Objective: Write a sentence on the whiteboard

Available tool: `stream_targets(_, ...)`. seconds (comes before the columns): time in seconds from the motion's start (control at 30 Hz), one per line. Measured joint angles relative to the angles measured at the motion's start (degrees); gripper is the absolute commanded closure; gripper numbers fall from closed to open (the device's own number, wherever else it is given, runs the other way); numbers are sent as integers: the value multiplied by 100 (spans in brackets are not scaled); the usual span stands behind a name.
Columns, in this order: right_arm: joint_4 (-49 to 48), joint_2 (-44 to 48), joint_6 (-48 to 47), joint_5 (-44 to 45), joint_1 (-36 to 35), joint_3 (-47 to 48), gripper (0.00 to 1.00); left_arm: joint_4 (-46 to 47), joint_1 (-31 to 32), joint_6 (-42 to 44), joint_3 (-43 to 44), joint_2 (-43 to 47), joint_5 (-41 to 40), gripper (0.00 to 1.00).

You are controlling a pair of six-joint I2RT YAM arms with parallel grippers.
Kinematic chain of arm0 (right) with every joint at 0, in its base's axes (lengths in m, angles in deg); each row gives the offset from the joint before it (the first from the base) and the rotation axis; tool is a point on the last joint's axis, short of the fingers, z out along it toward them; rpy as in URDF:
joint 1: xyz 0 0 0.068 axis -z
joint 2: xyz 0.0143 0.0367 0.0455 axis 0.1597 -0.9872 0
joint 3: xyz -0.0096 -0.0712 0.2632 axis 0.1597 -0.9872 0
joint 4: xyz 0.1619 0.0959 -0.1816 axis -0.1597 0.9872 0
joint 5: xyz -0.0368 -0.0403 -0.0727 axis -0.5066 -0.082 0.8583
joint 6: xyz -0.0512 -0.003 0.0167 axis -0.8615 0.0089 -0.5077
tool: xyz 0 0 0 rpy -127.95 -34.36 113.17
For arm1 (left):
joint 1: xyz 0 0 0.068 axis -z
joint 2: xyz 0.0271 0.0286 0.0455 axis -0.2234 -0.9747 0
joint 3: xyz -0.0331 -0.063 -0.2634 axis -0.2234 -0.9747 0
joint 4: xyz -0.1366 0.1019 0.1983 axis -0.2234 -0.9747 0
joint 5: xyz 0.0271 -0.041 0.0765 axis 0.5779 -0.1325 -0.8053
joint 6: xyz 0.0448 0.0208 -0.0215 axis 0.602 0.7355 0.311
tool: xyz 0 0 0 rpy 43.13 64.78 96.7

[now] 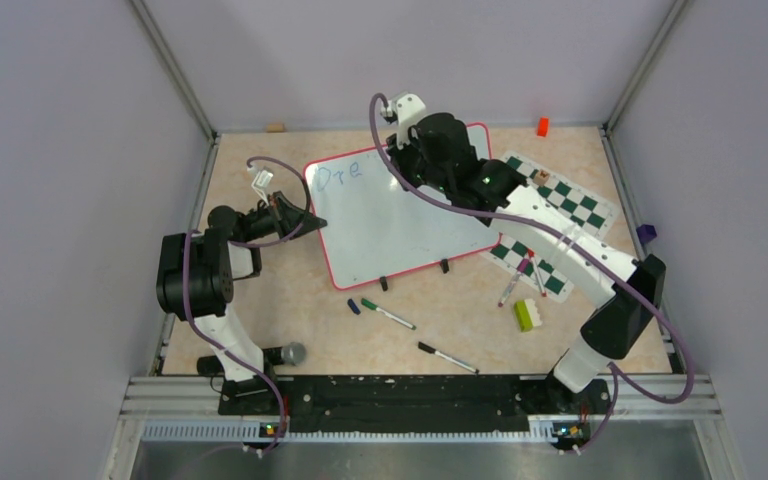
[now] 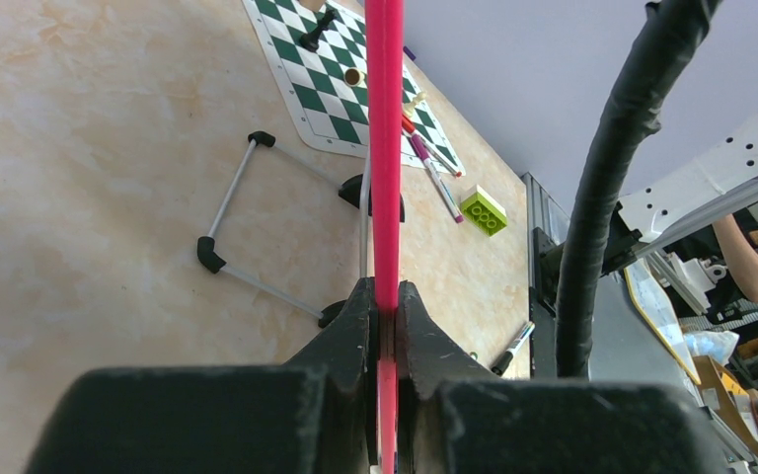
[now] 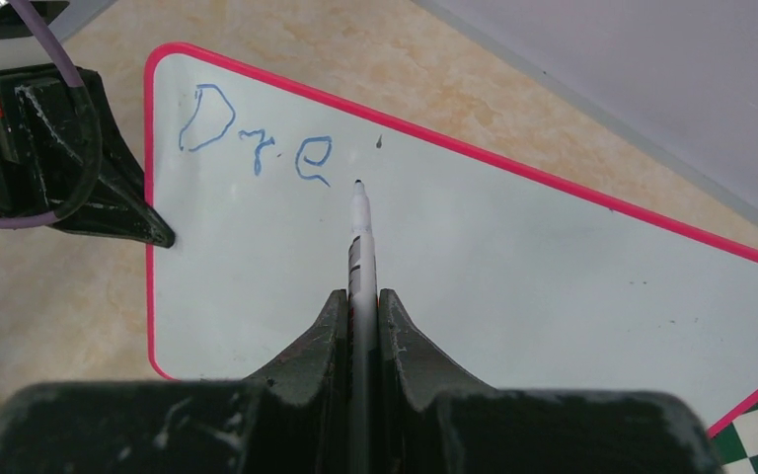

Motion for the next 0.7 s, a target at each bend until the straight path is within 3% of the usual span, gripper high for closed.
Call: stream_targets(0.7, -177, 221, -251, 151, 11, -599, 100, 2, 0, 0, 2, 0, 13, 100)
